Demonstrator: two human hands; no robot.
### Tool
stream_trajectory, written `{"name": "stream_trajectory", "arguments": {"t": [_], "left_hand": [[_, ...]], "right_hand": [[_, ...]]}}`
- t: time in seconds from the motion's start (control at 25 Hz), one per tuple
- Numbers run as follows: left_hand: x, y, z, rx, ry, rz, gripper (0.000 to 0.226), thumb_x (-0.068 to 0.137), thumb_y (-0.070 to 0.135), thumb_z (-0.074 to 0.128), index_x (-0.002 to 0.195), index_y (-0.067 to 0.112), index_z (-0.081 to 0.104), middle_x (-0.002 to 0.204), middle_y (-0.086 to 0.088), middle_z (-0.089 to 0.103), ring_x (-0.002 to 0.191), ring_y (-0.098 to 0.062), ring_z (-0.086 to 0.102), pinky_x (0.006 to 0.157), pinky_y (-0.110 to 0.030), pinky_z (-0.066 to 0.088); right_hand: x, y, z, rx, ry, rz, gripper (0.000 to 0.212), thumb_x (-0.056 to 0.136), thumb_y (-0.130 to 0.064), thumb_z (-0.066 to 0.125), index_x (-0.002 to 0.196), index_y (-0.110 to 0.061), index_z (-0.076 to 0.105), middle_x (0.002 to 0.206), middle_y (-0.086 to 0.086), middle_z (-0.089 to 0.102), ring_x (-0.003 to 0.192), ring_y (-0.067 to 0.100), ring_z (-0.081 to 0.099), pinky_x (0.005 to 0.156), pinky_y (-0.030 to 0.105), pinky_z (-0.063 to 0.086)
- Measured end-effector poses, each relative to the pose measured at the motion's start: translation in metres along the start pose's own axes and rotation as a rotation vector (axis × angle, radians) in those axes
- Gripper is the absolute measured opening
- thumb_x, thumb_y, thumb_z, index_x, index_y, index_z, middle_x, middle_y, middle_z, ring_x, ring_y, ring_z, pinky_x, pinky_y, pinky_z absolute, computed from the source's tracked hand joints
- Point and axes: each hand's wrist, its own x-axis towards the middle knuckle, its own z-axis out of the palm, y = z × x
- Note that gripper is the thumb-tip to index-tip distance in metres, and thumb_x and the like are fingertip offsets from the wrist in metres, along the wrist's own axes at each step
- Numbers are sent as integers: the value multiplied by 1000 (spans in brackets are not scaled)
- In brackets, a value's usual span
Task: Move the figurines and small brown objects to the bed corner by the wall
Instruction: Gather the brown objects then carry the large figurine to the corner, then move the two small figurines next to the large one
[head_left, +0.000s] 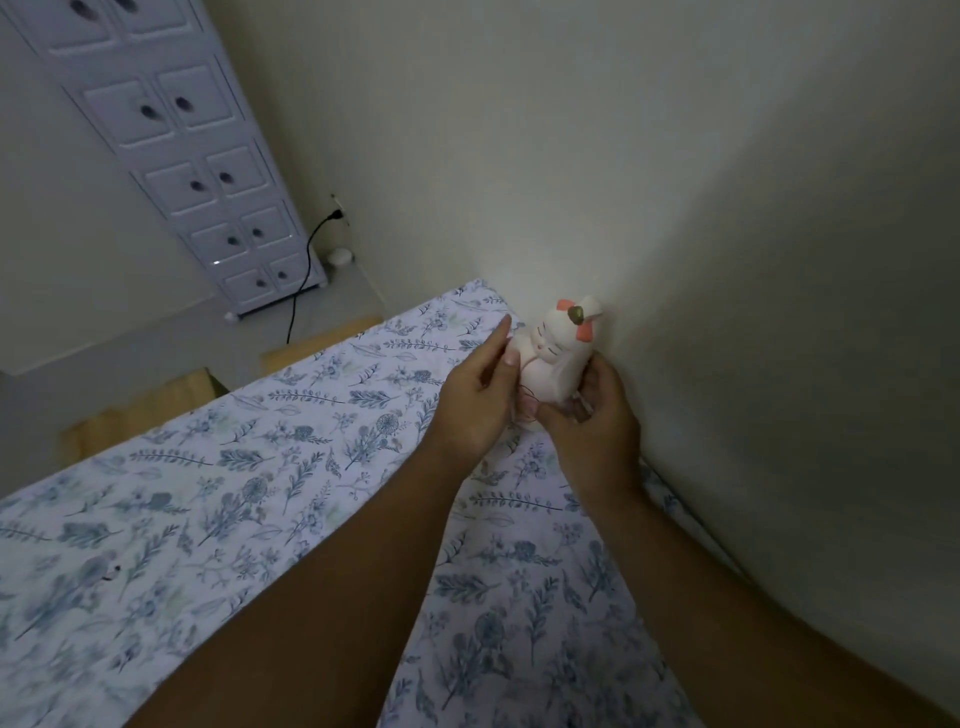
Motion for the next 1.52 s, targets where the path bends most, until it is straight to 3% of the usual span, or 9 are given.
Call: {"name": "stream_trajectory", "arguments": {"t": [0.24, 0.44, 0.6, 0.68, 0.76, 0.88, 1.12, 1.32, 1.52], "left_hand": [[2, -12, 13, 28, 50, -10, 40, 105, 30, 48, 144, 22, 52, 92, 36, 70, 89, 20, 62, 77, -7, 50], [-3, -16, 18, 33, 93, -2, 40, 103, 42, 48, 142, 32, 54, 137, 13, 62, 123, 4, 56, 103, -25, 49], [-4, -9, 14, 48, 64, -15, 42, 103, 40, 49, 144, 29, 51, 141, 13, 57, 124, 5, 53, 106, -23, 45], [-14, -5, 5, 135, 74, -16, 44, 103, 44, 47, 145, 30, 50, 146, 11, 53, 128, 6, 45, 105, -12, 38], [-38, -3, -11, 253, 124, -6, 46, 102, 50, 44, 144, 32, 50, 149, 9, 51, 129, 7, 39, 99, -4, 29], [-96, -4, -47, 377, 181, -16, 50, 102, 52, 40, 147, 32, 46, 154, 6, 44, 144, -5, 29, 114, -24, 25], [-242, -3, -155, 618, 384, -84, 51, 103, 46, 41, 150, 24, 42, 157, 6, 40, 150, -11, 20, 122, -40, 18], [-359, -10, -249, 736, 570, -179, 54, 102, 40, 44, 151, 17, 39, 158, 1, 39, 152, -16, 16, 123, -42, 12], [-420, -42, -311, 867, 619, -447, 83, 93, 48, 53, 159, 16, 13, 166, -9, 17, 153, -27, 8, 123, -44, 9]], "right_hand": [[-3, 20, 3, -42, 19, -5, 74, 85, -10, 82, 148, -27, 47, 141, -6, 63, 130, 10, 61, 103, 44, 56], [-2, 29, 1, -107, -5, 0, 76, 87, -20, 81, 150, -31, 40, 144, -6, 61, 129, 10, 61, 101, 45, 58], [-2, 23, 1, -124, -26, -7, 76, 88, -23, 80, 151, -27, 39, 146, -3, 60, 129, 6, 60, 102, 34, 56], [-3, 16, -3, -223, -37, -51, 71, 89, -29, 78, 150, -23, 42, 145, -1, 60, 127, 1, 58, 102, 27, 54], [-15, 7, -5, -395, -6, -67, 65, 91, -38, 72, 148, -21, 46, 146, 4, 57, 132, 15, 55, 104, 40, 54], [-62, -14, 6, -688, 50, -21, 65, 92, -45, 65, 149, -22, 44, 150, 11, 49, 138, 31, 45, 104, 52, 51], [-186, -56, 101, -841, -485, -196, 61, 98, -47, 55, 154, -25, 42, 163, 2, 38, 151, 24, 31, 121, 50, 30], [-300, -64, 188, -885, -797, -288, 64, 96, -47, 58, 155, -30, 40, 168, 2, 27, 155, 26, 22, 122, 53, 26], [-365, -55, 238, -827, -1090, -206, 80, 92, -29, 70, 159, -32, 28, 171, 5, 11, 156, 30, 15, 122, 50, 29]]}}
